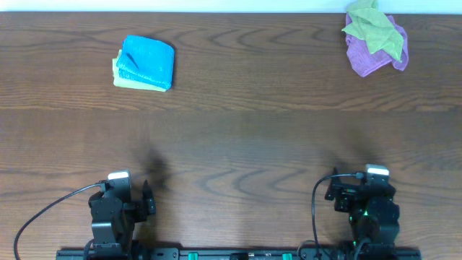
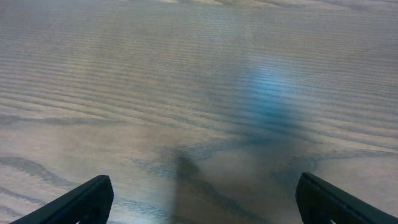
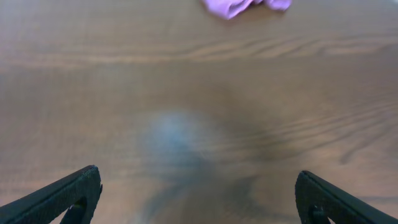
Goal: Fold the cloth
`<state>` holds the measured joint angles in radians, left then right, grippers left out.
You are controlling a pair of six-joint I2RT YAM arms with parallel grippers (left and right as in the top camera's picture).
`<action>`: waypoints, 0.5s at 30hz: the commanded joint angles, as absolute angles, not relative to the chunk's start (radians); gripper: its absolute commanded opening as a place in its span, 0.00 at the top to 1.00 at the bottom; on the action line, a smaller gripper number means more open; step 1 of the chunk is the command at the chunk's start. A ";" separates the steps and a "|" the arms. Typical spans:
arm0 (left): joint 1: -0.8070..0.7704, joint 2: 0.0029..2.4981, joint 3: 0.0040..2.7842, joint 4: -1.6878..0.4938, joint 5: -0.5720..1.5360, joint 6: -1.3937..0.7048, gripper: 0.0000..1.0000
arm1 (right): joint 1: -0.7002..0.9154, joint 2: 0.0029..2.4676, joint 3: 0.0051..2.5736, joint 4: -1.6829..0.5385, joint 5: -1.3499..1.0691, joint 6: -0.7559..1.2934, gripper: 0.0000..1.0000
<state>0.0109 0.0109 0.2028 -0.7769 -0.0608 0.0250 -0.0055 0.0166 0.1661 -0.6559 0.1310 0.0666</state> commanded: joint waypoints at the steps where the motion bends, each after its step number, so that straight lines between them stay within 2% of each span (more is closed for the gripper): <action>1: 0.009 0.004 0.179 -0.808 -0.081 0.019 0.05 | -0.013 0.005 0.157 -0.653 0.093 0.052 0.01; 5: 0.009 0.004 0.179 -0.808 -0.081 0.019 0.05 | -0.013 0.005 0.159 -0.699 0.076 0.136 0.01; 15: 0.009 0.004 0.179 -0.808 -0.081 0.019 0.05 | -0.013 0.006 0.160 -0.728 -0.008 0.134 0.01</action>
